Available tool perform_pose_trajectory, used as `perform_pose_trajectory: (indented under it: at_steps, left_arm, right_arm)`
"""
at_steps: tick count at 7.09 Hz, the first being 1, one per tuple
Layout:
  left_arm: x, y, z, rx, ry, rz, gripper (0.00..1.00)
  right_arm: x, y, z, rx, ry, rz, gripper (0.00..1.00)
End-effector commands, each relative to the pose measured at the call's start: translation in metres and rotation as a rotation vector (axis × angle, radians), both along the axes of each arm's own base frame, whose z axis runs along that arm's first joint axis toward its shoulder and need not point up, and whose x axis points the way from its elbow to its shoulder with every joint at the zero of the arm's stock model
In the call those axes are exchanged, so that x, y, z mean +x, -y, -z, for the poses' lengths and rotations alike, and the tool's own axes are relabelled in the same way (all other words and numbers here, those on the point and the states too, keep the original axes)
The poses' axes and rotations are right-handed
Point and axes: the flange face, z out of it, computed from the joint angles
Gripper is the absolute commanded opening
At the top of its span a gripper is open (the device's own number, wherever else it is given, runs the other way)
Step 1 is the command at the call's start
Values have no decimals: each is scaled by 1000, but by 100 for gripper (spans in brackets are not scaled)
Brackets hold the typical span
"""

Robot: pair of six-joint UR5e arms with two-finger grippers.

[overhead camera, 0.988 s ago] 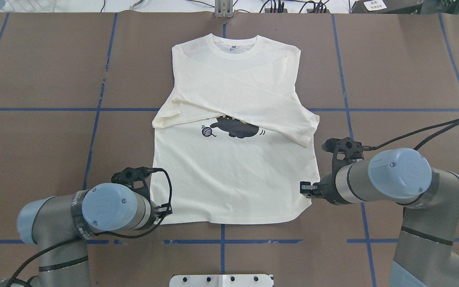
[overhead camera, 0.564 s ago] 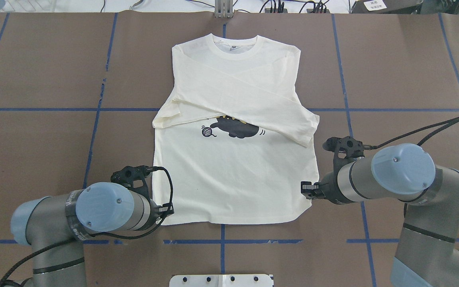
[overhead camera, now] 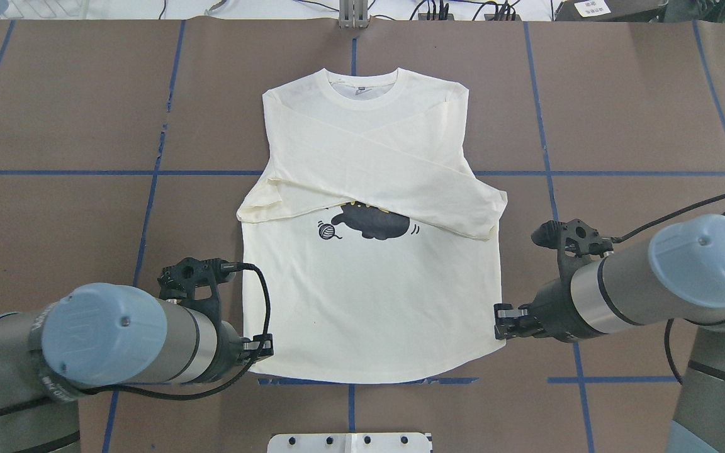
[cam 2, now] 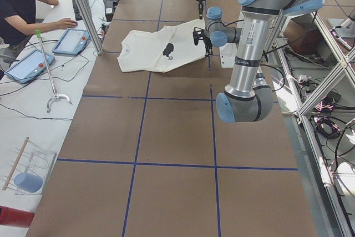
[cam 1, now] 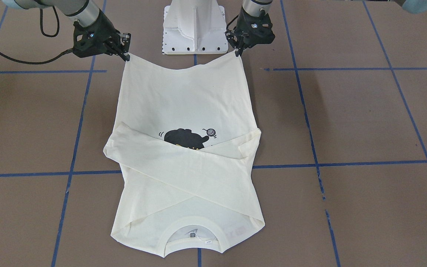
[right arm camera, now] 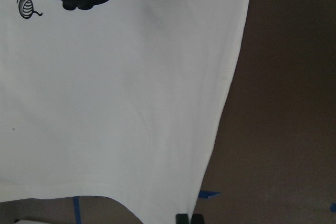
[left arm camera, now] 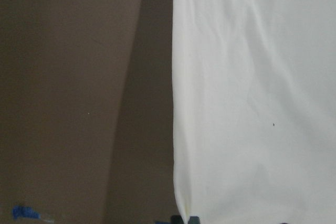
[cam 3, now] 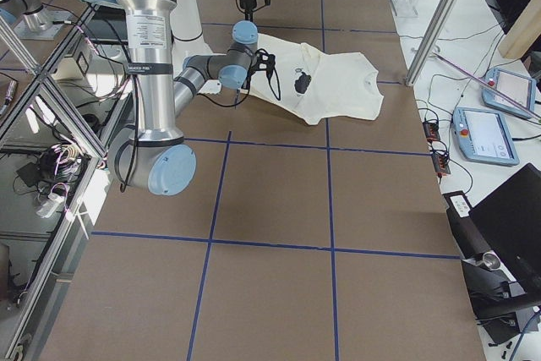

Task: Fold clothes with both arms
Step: 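Lift the hem with both grippers and fold it toward the collar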

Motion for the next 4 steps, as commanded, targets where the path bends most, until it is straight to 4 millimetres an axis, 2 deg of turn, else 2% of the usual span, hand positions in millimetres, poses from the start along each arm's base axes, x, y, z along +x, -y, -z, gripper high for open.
perform_pose_trajectory:
  at_steps: [1, 2, 4]
  left_arm:
    - [-46, -53, 37, 6, -27, -99, 0]
    - [-44, -73, 40, 5, -28, -147, 0]
    - [-42, -67, 42, 6, -30, -135, 0]
  right_arm:
    - [39, -35, 16, -30, 47, 94, 0]
    - [36, -43, 16, -34, 48, 117, 0]
    - [28, -41, 12, -31, 40, 122, 0]
